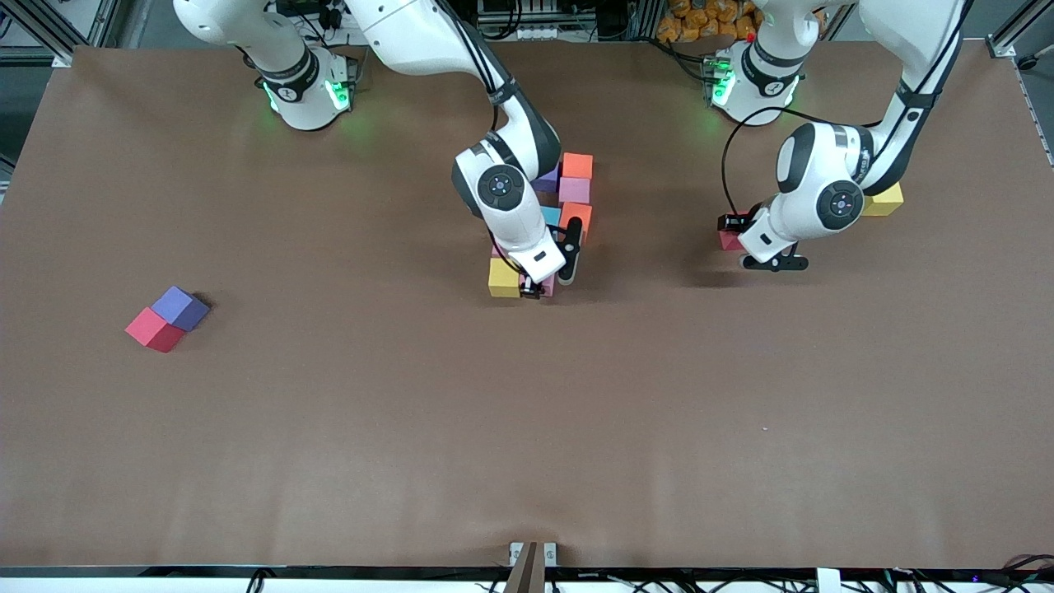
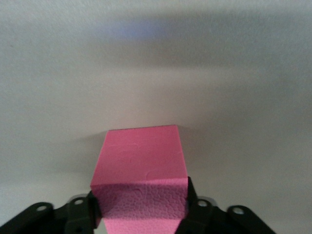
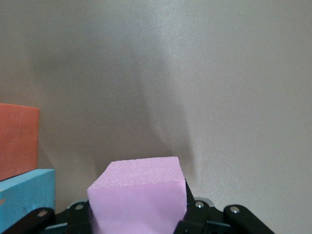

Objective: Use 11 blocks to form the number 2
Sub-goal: 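Grasp the red cube with the left gripper while the right gripper releases pink, then carry the red cube to the figure while the right gripper withdraws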

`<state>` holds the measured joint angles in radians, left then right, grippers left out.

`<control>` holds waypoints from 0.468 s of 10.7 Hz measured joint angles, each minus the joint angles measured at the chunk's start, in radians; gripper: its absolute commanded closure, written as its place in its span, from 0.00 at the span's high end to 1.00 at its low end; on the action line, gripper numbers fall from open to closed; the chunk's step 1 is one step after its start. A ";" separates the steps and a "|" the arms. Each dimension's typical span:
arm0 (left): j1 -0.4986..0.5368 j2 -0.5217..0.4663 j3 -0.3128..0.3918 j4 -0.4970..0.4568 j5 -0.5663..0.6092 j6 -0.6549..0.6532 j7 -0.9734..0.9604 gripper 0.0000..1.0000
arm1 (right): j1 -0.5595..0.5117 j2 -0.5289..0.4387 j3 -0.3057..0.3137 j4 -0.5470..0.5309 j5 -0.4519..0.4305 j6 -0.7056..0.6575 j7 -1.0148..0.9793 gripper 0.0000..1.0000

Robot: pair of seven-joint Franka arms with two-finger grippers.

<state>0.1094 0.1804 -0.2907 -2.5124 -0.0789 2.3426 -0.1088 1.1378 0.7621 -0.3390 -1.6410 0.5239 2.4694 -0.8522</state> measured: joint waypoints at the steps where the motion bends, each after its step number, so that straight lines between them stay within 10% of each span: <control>1: 0.001 -0.001 0.005 0.013 0.000 0.000 0.000 0.43 | 0.000 0.003 0.000 0.000 0.000 0.009 0.000 0.34; 2: 0.001 -0.002 0.015 0.031 0.000 -0.001 0.000 0.43 | 0.000 0.005 0.000 0.000 0.000 0.016 0.000 0.78; 3: 0.002 -0.005 0.023 0.056 0.000 -0.013 -0.004 0.43 | 0.000 0.006 0.000 -0.001 0.000 0.019 0.000 1.00; 5: 0.002 -0.014 0.025 0.152 -0.009 -0.102 -0.088 0.43 | -0.001 0.006 0.000 -0.001 0.000 0.022 0.000 1.00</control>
<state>0.1111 0.1664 -0.2659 -2.3606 -0.0883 2.2409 -0.1973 1.1369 0.7683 -0.3391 -1.6419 0.5239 2.4916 -0.8522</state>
